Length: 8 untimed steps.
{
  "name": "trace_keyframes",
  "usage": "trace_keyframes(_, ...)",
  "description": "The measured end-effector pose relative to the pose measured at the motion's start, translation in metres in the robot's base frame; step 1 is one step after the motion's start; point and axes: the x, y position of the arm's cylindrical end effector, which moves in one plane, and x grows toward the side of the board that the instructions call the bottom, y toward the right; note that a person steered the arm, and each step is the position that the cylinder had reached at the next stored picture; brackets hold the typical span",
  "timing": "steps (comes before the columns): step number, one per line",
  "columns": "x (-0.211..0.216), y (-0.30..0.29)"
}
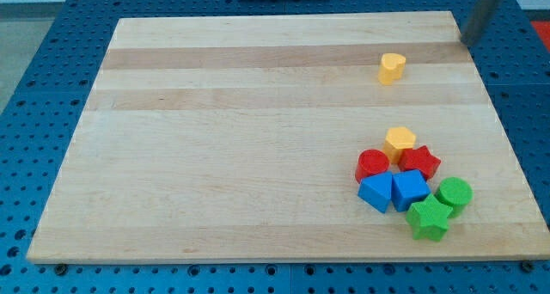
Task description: Move the yellow heart towards the group of blocks
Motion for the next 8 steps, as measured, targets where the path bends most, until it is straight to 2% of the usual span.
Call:
trace_keyframes(1,-0.010,-0.083)
trace_keyframes(2,-0.009,-0.132)
trace_keyframes(3,-0.004,-0.132)
trace_keyframes(5,0.076,-0.132)
trace_keyframes(8,0.077,-0.127)
